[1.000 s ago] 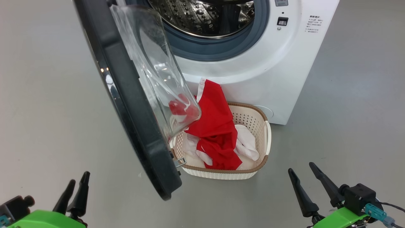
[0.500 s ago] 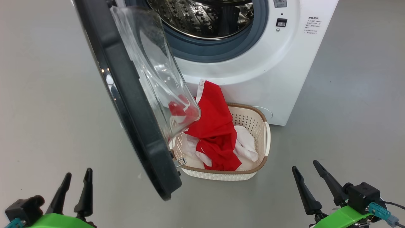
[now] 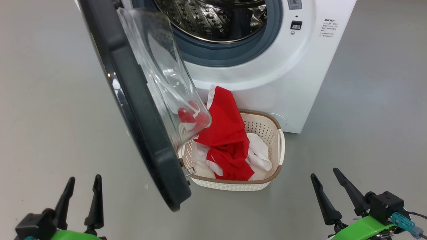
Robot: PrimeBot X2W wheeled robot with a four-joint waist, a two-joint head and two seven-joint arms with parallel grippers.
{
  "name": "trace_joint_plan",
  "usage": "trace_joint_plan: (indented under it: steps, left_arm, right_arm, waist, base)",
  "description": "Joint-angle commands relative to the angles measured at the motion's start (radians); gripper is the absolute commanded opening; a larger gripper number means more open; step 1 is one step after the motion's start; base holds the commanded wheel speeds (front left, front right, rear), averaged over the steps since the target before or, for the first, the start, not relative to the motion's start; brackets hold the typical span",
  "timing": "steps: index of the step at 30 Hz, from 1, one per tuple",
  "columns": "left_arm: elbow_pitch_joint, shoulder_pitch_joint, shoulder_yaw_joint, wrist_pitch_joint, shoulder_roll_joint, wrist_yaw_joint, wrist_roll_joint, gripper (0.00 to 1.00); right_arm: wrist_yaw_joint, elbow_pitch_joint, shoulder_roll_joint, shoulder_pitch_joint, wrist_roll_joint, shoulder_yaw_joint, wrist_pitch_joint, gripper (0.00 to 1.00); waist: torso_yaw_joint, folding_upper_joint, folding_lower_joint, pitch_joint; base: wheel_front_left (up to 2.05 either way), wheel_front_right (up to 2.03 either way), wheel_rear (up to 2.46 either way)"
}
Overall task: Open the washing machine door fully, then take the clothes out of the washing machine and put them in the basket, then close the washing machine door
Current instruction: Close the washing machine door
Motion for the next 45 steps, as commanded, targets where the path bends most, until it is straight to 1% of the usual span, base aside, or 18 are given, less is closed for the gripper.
trace_joint_plan:
  steps: [1,6,9,22,26,27,28,29,30,32,33,34,37,40,42,45]
  left_arm:
    - [-0.038,-0.002,0.047,-0.012,0.008,-0.005,0.027,1.00]
    - [-0.039,0.019,0.060,-0.012,-0.016,-0.005,0.073,1.00]
    - [-0.036,0.024,0.065,-0.012,-0.028,-0.005,0.076,1.00]
    - [-0.042,0.029,0.073,-0.012,-0.034,-0.005,0.085,1.00]
    - [-0.050,0.027,0.072,-0.012,-0.034,-0.005,0.072,1.00]
    - [-0.056,0.024,0.076,-0.012,-0.035,-0.005,0.059,0.92]
    - [-0.061,0.022,0.079,-0.012,-0.034,-0.005,0.046,0.78]
    - [-0.064,0.019,0.078,-0.012,-0.027,-0.005,0.039,0.68]
    - [-0.068,0.015,0.076,-0.012,-0.021,-0.005,0.030,0.51]
    - [-0.072,0.005,0.072,-0.012,-0.008,-0.005,0.000,0.26]
    - [-0.075,-0.001,0.071,-0.012,-0.001,-0.005,-0.016,0.05]
    - [-0.075,-0.006,0.068,-0.012,0.008,-0.005,-0.033,0.00]
    - [-0.077,-0.019,0.058,-0.012,0.041,-0.005,-0.072,0.00]
    - [-0.076,-0.033,0.044,-0.012,0.077,-0.005,-0.134,0.00]
    - [-0.070,-0.044,0.022,-0.012,0.113,-0.005,-0.193,0.00]
    - [-0.052,-0.068,-0.036,-0.012,0.179,-0.005,-0.324,0.00]
  right_arm:
    - [0.005,-0.025,-0.007,-0.002,-0.010,0.014,-0.006,1.00]
    - [0.005,-0.023,-0.005,-0.003,-0.010,0.014,-0.006,1.00]
    - [0.005,-0.023,-0.005,-0.001,-0.010,0.012,-0.006,1.00]
    - [0.005,-0.027,-0.005,0.005,-0.012,0.009,-0.006,1.00]
    - [0.005,-0.026,-0.003,0.008,-0.012,0.011,-0.006,1.00]
    - [0.005,-0.026,-0.003,0.008,-0.012,0.012,-0.006,1.00]
    - [0.005,-0.026,-0.003,0.008,-0.012,0.012,-0.006,1.00]
    - [0.005,-0.025,-0.003,0.008,-0.012,0.013,-0.006,1.00]
    - [0.005,-0.025,-0.003,0.008,-0.011,0.014,-0.006,1.00]
    - [0.005,-0.024,-0.003,0.006,-0.011,0.016,-0.006,1.00]
    - [0.005,-0.024,-0.003,0.005,-0.011,0.017,-0.006,1.00]
    - [0.005,-0.024,-0.003,0.004,-0.010,0.018,-0.006,1.00]
    - [0.005,-0.023,0.000,0.003,-0.010,0.021,-0.006,1.00]
    - [0.005,-0.021,0.002,0.002,-0.009,0.025,-0.006,1.00]
    - [0.005,-0.019,0.003,0.002,-0.008,0.028,-0.006,1.00]
    - [0.005,-0.018,0.003,0.000,-0.008,0.031,-0.006,1.00]
  waist:
    - [-0.001,0.0000,0.0000,0.002]
    - [-0.005,0.0000,0.0000,0.001]
    - [-0.007,0.0000,0.0000,-0.002]
    - [-0.008,0.0000,0.0000,-0.006]
    - [-0.007,0.0000,0.0000,-0.008]
    - [-0.006,0.0000,0.0000,-0.008]
    - [-0.005,0.0000,0.0000,-0.008]
    - [-0.004,0.0000,0.0000,-0.007]
    - [-0.004,0.0000,0.0000,-0.007]
    - [-0.002,0.0000,0.0000,-0.005]
    - [-0.001,0.0000,0.0000,-0.005]
    - [-0.001,0.0000,0.0000,-0.005]
    - [-0.001,0.0000,0.0000,-0.005]
    - [-0.001,0.0000,0.0000,-0.004]
    - [-0.001,0.0000,0.0000,-0.004]
    - [0.000,0.0000,0.0000,0.000]
  base:
    - [0.00,0.00,0.00]
    - [0.00,0.00,0.00]
    - [0.00,0.00,0.00]
    - [0.00,0.00,0.00]
    - [0.00,0.00,0.00]
    - [0.00,0.00,0.00]
    - [0.00,0.00,0.00]
    - [0.00,0.00,0.00]
    - [0.00,0.00,0.00]
    - [0.00,0.00,0.00]
    - [0.00,0.00,0.00]
    - [0.00,0.00,0.00]
    - [0.00,0.00,0.00]
    - [0.00,0.00,0.00]
    - [0.00,0.00,0.00]
    - [0.00,0.00,0.00]
